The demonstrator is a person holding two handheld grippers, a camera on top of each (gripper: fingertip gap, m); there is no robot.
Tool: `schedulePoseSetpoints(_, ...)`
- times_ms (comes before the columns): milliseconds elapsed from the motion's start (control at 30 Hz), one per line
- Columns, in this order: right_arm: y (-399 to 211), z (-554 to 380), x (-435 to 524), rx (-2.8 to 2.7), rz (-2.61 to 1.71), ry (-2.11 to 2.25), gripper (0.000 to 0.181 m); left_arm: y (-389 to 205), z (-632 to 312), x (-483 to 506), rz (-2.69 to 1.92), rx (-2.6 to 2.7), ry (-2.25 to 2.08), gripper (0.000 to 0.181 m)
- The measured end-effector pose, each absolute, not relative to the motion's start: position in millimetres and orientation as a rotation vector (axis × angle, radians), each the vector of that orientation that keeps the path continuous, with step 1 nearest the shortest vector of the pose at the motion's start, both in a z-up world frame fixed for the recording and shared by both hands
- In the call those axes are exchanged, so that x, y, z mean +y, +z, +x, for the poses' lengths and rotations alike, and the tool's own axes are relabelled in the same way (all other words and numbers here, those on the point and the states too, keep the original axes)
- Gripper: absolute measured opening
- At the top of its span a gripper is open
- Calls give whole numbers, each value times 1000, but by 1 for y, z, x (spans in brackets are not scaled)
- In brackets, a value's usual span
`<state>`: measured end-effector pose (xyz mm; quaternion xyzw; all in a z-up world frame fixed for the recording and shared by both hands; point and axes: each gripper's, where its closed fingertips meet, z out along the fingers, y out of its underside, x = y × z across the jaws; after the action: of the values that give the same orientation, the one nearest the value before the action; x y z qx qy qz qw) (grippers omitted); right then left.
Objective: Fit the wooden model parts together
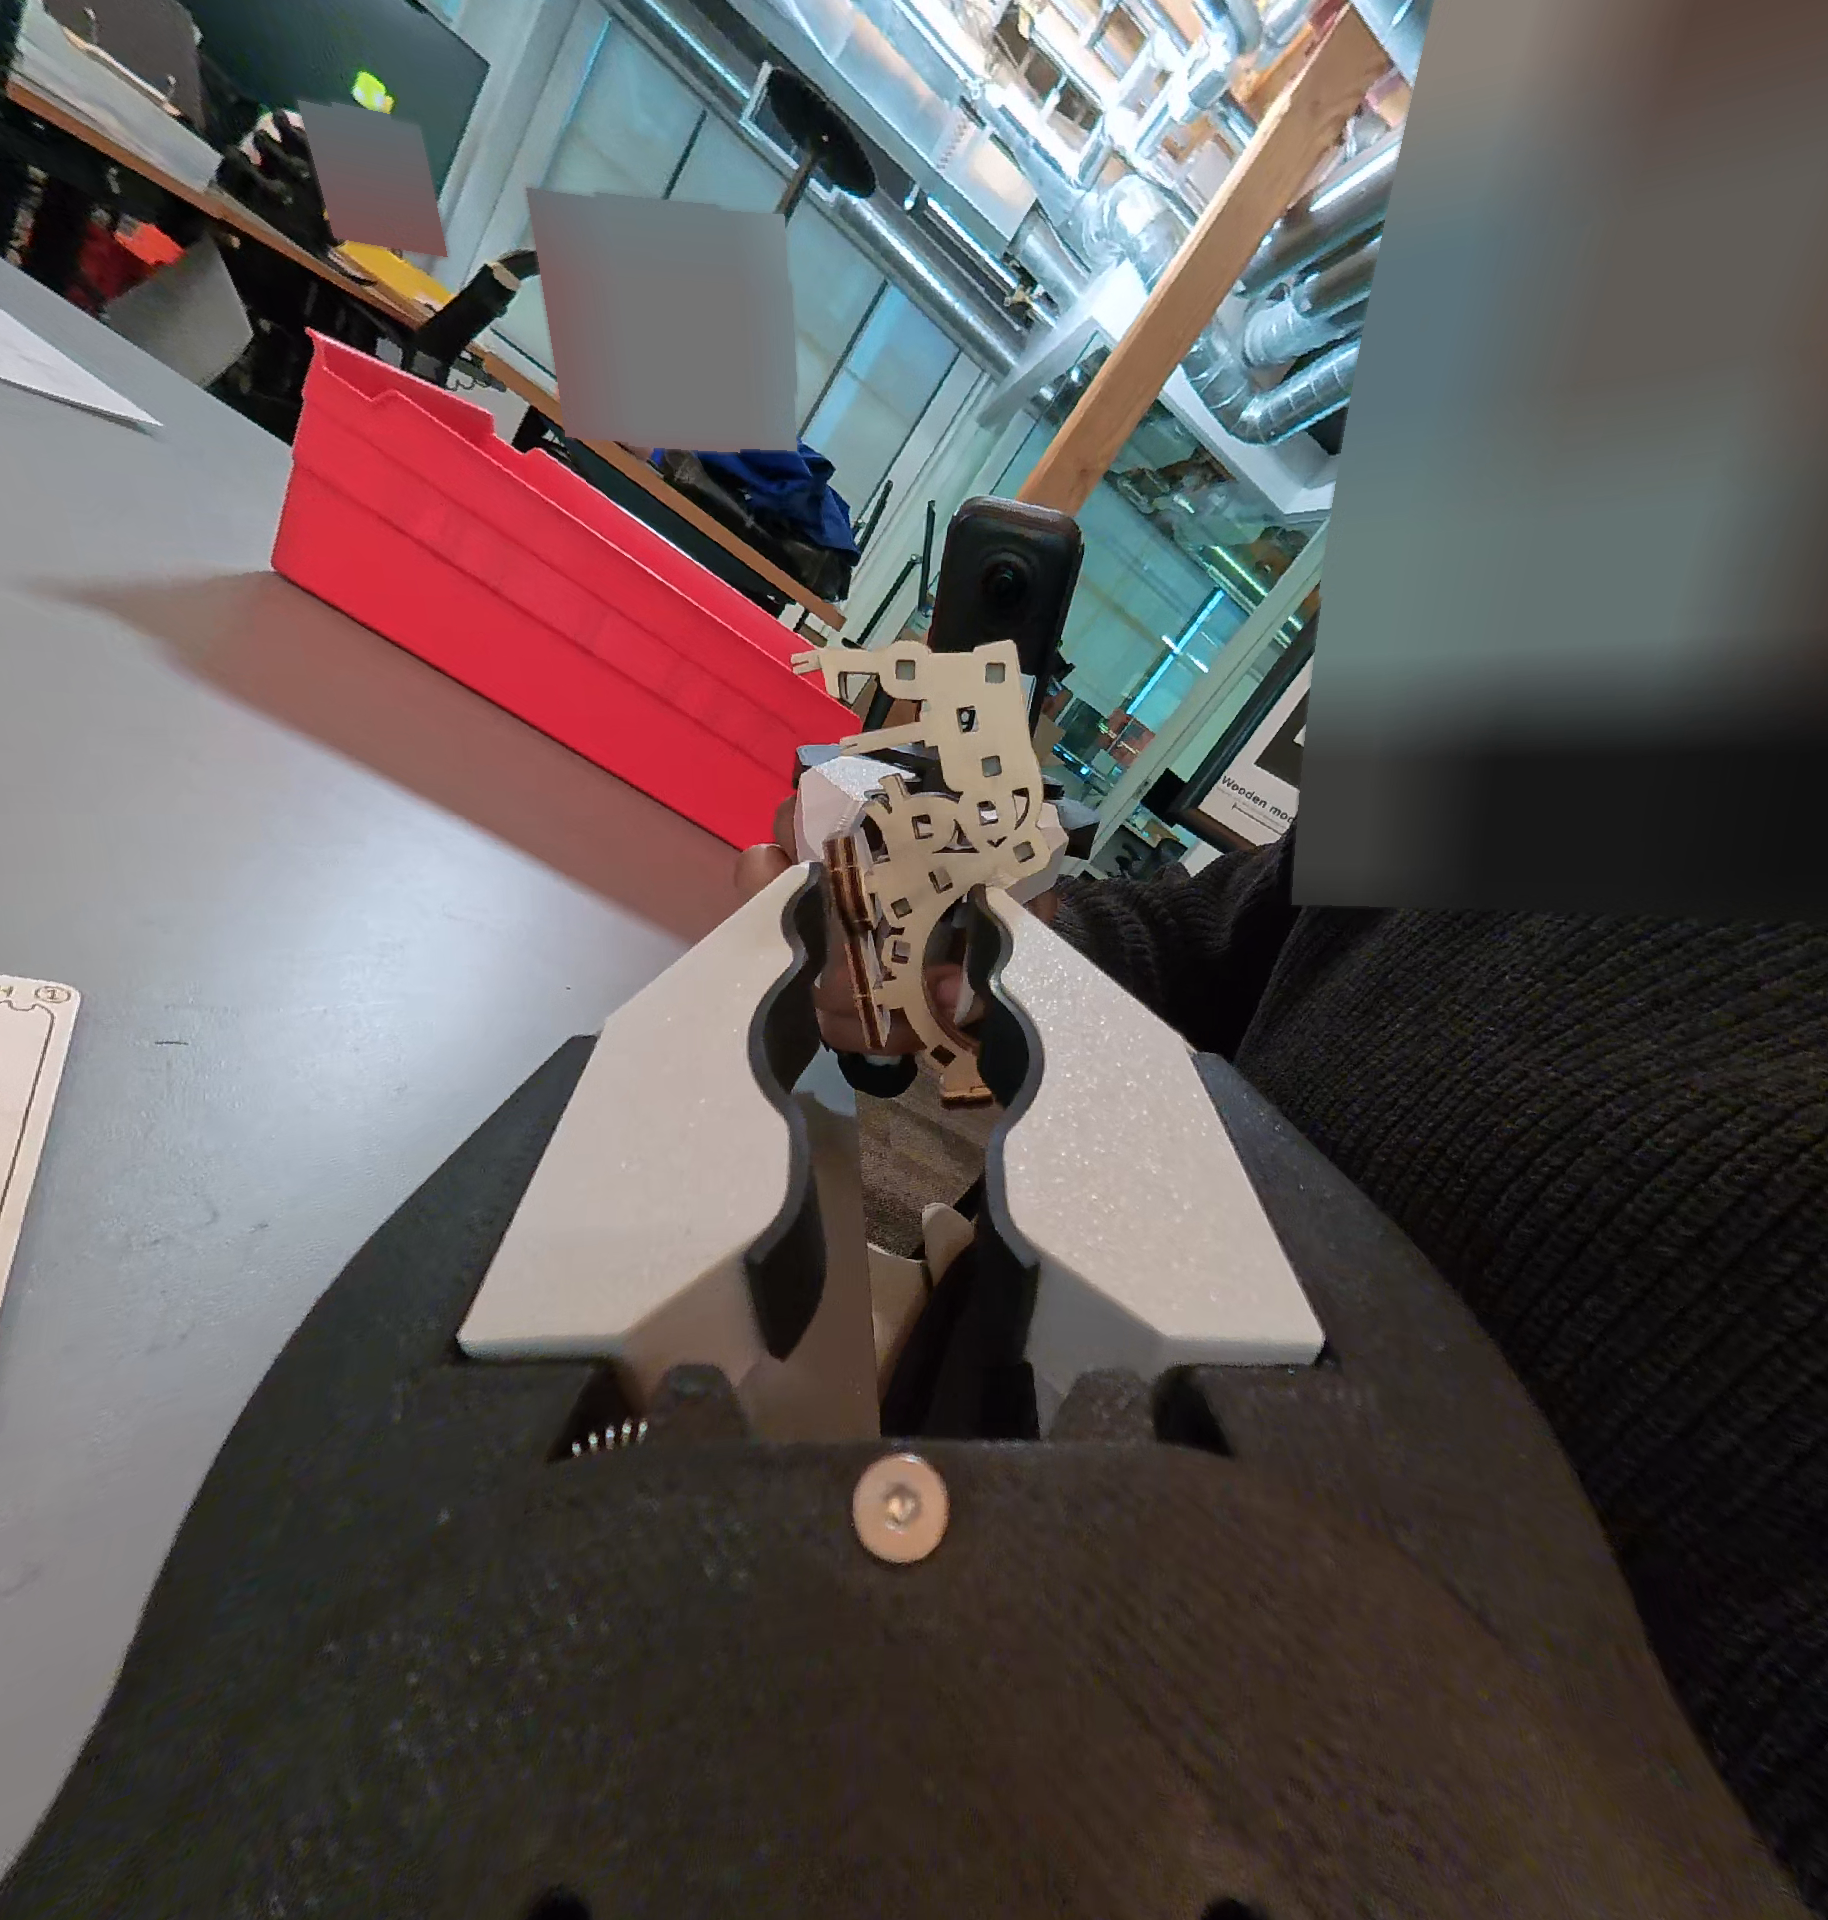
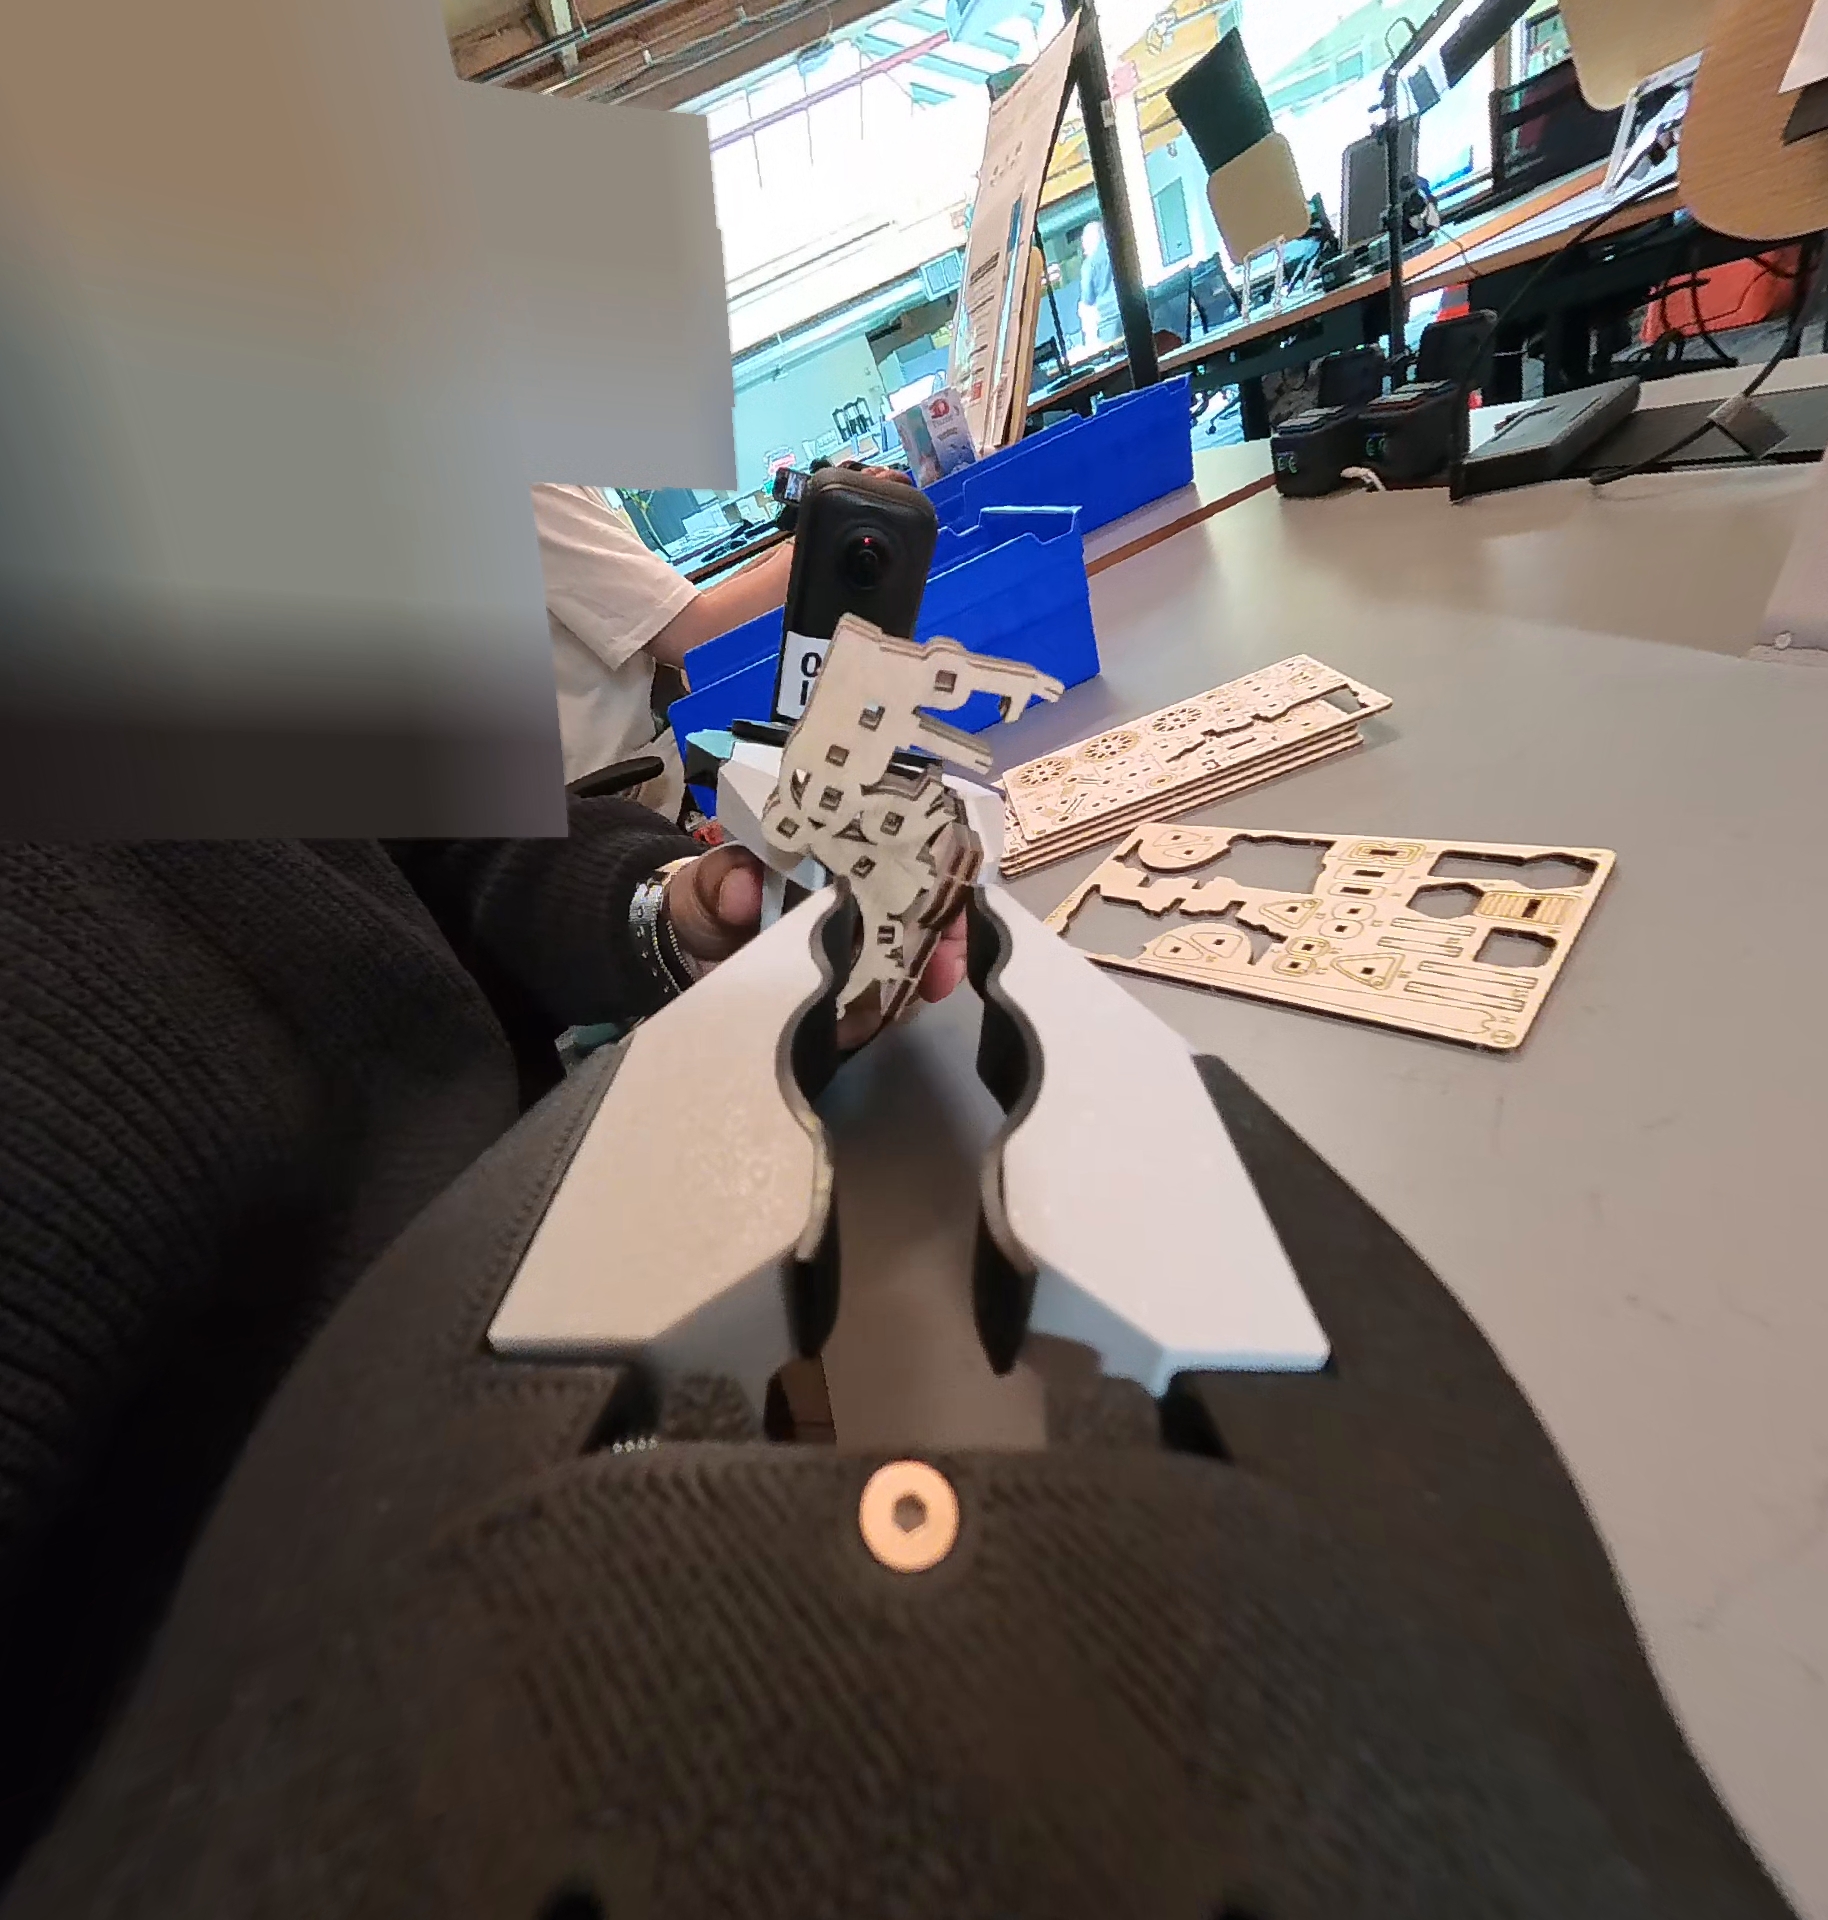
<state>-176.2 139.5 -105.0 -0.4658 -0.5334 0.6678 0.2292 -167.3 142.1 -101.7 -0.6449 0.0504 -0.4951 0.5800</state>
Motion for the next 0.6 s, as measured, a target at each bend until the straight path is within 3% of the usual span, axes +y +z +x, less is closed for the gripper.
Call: schedulePoseSetpoints(600, -110, -176, 142, -1452, -1352, 1899, 19, -108, -168, 145, -1504, -15, -1258, 22)
